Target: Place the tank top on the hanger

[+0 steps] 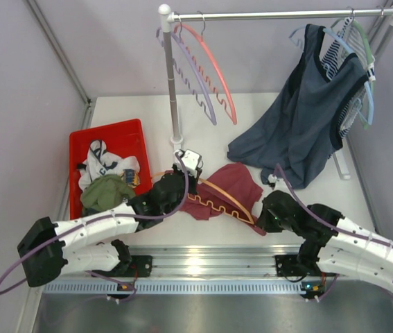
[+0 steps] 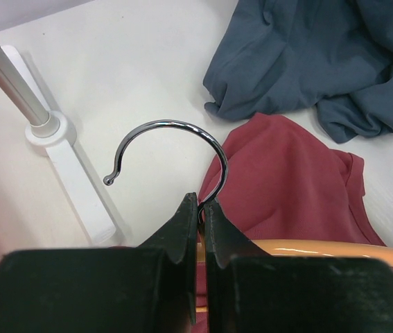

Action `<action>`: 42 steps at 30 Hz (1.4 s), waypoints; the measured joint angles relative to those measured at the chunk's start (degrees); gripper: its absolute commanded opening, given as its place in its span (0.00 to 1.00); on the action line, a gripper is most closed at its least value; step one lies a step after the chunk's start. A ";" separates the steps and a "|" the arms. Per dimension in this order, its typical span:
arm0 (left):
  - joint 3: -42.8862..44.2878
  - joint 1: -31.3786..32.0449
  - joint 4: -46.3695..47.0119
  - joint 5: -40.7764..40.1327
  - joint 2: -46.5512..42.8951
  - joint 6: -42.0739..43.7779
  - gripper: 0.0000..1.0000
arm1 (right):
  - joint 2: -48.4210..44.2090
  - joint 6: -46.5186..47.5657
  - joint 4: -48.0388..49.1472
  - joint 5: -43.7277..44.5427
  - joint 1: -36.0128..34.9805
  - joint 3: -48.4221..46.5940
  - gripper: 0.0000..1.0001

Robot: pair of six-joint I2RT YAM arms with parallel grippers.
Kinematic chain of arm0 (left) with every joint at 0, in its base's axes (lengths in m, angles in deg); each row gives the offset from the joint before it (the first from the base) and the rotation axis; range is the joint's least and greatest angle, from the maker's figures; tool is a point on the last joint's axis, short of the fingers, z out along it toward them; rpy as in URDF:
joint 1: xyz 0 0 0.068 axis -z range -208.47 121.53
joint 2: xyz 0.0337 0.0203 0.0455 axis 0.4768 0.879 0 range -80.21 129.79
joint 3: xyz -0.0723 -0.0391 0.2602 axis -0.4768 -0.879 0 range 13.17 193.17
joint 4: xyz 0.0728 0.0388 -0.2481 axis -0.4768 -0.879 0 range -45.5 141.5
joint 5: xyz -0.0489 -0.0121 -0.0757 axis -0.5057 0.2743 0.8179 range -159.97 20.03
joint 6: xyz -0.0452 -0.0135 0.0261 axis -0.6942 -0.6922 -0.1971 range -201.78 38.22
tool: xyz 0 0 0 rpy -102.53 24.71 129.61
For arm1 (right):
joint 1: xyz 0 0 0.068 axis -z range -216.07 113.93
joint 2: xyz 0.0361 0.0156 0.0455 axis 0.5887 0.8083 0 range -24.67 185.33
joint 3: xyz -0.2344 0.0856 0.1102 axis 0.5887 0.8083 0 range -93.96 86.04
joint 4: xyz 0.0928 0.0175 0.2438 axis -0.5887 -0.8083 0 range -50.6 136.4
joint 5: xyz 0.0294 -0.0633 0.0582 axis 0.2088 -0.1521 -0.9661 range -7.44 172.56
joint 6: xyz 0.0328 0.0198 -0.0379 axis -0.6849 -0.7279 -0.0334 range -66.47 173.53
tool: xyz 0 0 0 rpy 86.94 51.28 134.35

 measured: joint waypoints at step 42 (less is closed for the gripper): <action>7.06 -0.09 -8.33 -1.03 -0.22 -3.26 0.00 | 4.42 3.80 0.96 1.73 1.92 -3.06 0.00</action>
